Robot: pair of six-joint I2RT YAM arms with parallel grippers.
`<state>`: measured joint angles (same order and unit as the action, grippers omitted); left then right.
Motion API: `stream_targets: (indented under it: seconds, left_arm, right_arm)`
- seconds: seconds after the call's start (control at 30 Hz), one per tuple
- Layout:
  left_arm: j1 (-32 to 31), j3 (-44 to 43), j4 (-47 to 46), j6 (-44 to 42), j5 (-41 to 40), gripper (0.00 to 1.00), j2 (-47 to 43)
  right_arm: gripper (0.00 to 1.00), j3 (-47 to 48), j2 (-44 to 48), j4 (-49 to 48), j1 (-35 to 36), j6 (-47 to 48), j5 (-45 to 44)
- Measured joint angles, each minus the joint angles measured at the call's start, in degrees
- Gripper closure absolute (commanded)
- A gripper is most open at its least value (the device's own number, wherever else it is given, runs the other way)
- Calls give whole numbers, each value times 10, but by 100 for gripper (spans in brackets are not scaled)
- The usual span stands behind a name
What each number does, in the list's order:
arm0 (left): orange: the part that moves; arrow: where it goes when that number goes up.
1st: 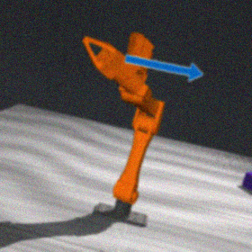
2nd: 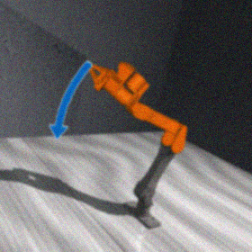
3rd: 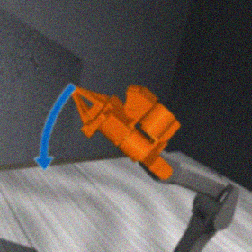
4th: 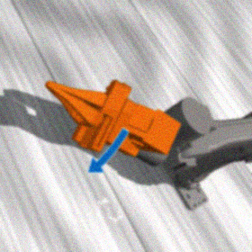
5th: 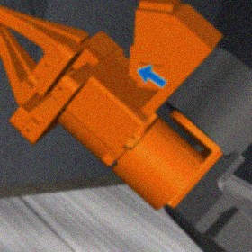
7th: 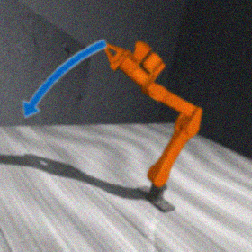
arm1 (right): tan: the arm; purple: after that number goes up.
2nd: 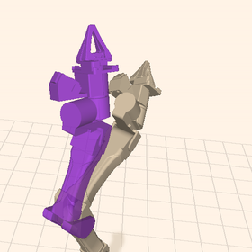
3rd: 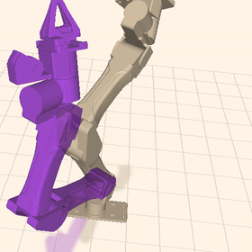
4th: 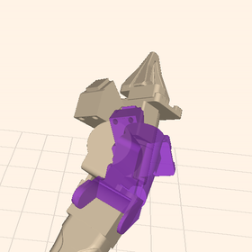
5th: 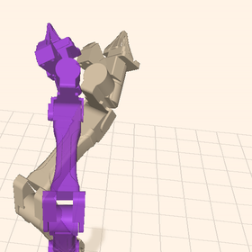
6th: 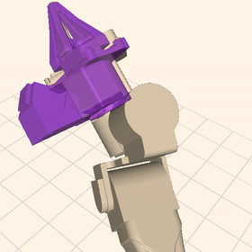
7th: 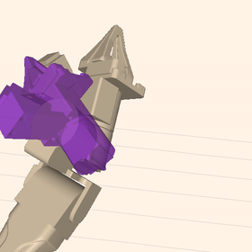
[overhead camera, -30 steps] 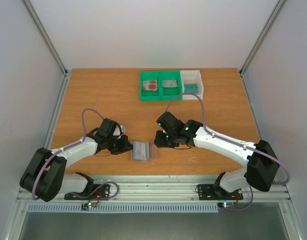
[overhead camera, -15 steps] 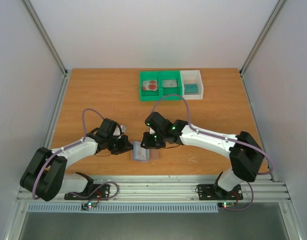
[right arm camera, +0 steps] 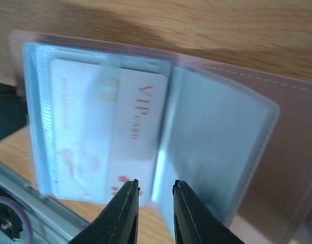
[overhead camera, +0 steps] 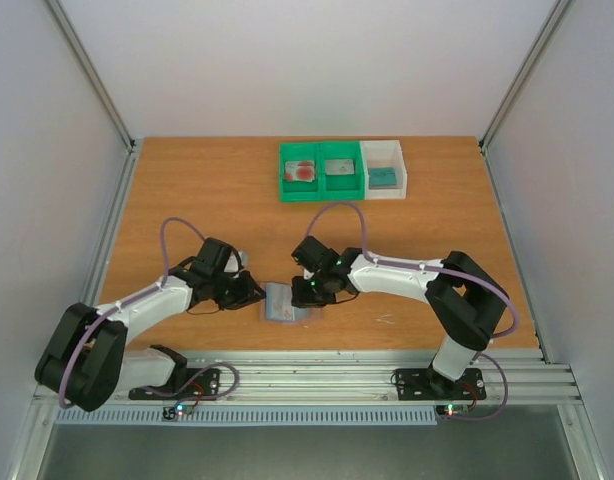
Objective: Take the credit cards out of the card holder
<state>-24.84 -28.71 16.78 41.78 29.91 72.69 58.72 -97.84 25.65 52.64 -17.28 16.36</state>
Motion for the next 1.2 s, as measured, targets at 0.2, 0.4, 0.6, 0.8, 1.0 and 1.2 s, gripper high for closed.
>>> stream_targets:
  seconds: [0.2,0.4,0.6,0.8,1.0,1.2]
  left_arm:
    - [0,-5,37,-1,-23,68,-45]
    - [0,-5,39,-2,-18,71,-59]
    - [0,3,1,2,5,83,-35]
    - [0,15,-31,8,26,86,9]
    - [0,17,-42,8,29,87,35]
    - [0,17,-42,6,26,87,50]
  right_arm:
    - [79,-42,0,-36,-15,0,17]
    - [80,-50,0,-70,-16,-5,39]
    - [77,-57,0,-104,-26,-21,54]
    - [77,-57,-18,-128,-32,-35,64]
    - [81,-57,-40,-134,-32,-39,67]
    - [87,-57,-42,-137,-32,-38,68]
